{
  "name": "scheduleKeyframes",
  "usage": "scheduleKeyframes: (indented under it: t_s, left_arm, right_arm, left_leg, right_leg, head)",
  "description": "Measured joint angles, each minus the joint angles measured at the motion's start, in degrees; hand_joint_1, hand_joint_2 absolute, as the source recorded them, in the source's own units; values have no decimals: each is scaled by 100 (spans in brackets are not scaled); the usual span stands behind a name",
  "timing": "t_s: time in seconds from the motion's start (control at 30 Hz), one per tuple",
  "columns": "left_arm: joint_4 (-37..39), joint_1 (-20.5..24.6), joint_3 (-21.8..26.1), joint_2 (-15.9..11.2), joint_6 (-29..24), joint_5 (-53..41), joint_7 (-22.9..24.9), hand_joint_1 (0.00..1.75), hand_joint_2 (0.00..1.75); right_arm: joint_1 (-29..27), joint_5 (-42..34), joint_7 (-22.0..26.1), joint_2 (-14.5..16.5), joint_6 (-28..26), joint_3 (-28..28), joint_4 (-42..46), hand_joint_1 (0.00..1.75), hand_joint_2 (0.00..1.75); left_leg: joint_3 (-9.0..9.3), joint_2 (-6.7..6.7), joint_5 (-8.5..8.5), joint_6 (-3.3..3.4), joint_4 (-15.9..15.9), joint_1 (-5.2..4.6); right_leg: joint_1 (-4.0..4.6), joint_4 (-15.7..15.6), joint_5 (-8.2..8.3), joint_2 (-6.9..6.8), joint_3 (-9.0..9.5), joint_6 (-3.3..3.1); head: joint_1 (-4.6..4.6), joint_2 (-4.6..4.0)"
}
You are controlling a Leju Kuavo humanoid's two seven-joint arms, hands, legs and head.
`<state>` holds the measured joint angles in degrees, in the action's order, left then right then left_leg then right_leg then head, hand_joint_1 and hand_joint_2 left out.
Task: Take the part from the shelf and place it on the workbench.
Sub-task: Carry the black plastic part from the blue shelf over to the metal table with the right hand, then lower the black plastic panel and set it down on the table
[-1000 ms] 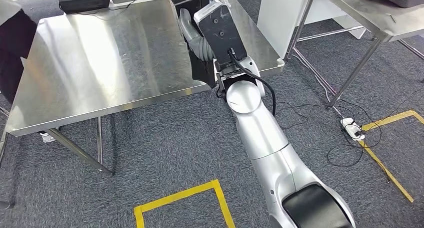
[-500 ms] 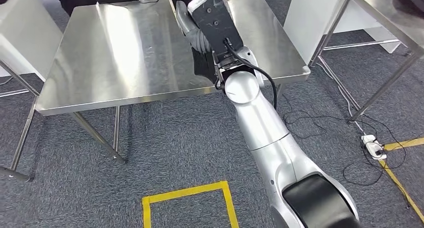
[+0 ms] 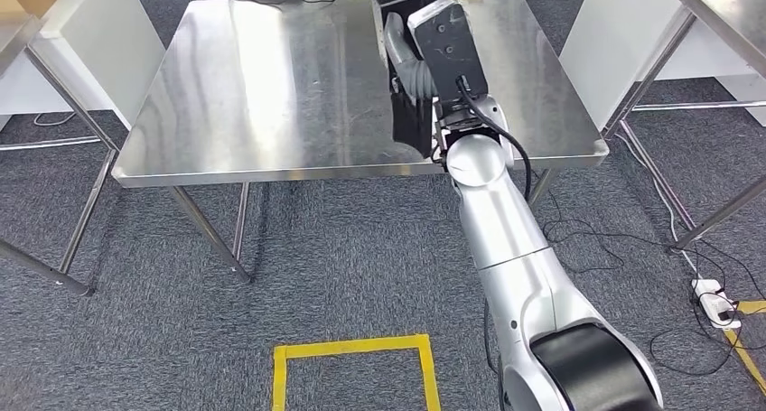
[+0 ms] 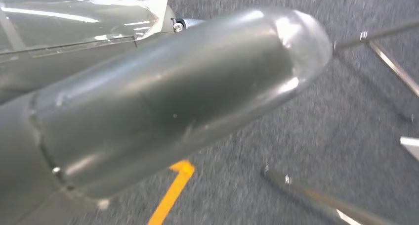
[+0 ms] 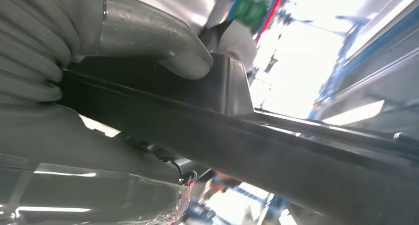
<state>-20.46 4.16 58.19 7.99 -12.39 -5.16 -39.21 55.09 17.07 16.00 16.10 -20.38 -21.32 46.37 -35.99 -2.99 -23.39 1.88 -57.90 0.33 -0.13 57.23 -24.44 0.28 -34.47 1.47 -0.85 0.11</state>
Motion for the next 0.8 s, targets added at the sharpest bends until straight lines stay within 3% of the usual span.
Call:
scheduleKeyframes:
  t_s: [0.27, 0.47, 0.8]
  left_arm:
    - [-6, -12, -211, -61, 273, -69, 0, 0, 0]
    - [20, 35, -310, -104, 278, -148, 0, 0, 0]
    - [14, 66, -469, -96, 355, -245, 0, 0, 0]
  right_arm:
    - [-296, 1227, -634, -322, -113, 67, 232, 175, 175]
    - [-409, 1433, -705, -458, -123, 86, 250, 175, 175]
    - [-456, 1559, -732, -584, -135, 168, 264, 175, 175]
  left_leg:
    - [31, 53, 5, -8, 45, 14]
    - [27, 60, 5, -48, 49, 19]
    - [6, 61, -16, -16, 14, -26]
  right_leg:
    - [21, 2, 11, 48, -11, -17]
    - [27, 7, 9, 48, -17, -19]
    - [-21, -1, 9, 46, -17, -13]
  head:
    - [1, 0]
    - [3, 0]
    - [2, 0]
